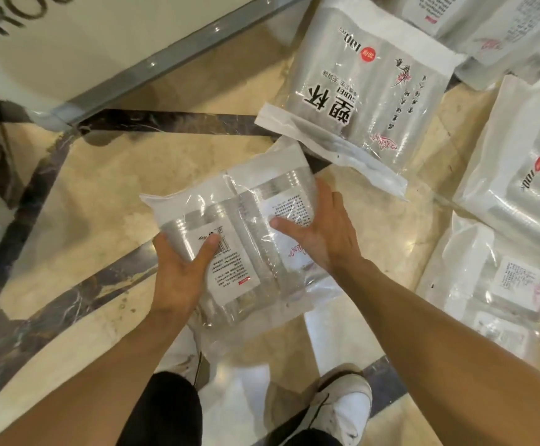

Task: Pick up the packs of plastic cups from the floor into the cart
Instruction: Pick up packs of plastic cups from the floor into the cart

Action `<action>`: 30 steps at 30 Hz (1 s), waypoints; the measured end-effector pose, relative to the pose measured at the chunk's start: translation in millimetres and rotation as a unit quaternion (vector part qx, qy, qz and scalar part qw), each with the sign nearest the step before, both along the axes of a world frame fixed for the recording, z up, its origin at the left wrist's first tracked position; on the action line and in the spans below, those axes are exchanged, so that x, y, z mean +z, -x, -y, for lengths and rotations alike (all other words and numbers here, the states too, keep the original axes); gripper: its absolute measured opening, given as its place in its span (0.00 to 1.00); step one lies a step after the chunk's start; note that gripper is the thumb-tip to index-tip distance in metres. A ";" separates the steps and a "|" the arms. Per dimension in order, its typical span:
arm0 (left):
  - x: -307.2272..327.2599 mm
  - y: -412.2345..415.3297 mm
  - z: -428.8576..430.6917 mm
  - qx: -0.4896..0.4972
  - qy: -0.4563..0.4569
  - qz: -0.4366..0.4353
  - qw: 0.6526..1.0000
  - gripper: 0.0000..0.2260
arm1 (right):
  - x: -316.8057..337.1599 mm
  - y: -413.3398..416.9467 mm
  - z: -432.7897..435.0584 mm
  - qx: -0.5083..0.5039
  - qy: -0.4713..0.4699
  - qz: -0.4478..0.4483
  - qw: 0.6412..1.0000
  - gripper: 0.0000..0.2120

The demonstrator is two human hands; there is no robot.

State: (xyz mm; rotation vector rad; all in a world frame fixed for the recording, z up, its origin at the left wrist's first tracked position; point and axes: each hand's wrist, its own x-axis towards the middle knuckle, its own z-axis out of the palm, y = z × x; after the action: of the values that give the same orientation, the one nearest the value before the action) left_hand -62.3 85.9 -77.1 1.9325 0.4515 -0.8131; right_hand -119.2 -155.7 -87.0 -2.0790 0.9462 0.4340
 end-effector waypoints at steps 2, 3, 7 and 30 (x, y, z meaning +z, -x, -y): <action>27.8 -3.8 -2.5 0.002 0.017 0.003 1.000 0.29 | 27.2 5.6 -3.1 -0.007 -0.004 -0.002 1.000 0.50; 45.9 -6.7 -3.2 0.005 0.025 0.001 1.000 0.27 | 44.9 8.8 -4.9 -0.014 -0.007 -0.003 1.000 0.49; 133.1 -19.2 -3.0 -0.003 0.039 0.010 0.999 0.28 | 140.3 17.2 -9.2 -0.050 -0.020 0.018 0.998 0.48; 785.6 35.0 -131.5 0.105 0.012 0.160 0.981 0.23 | 789.2 14.5 -118.3 0.118 -0.026 0.166 0.979 0.49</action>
State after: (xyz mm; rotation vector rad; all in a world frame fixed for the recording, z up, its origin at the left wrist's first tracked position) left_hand -97.3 217.4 708.5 1.9108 0.4353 -0.3610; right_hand -133.8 -37.4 702.2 -2.1378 0.4903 0.2185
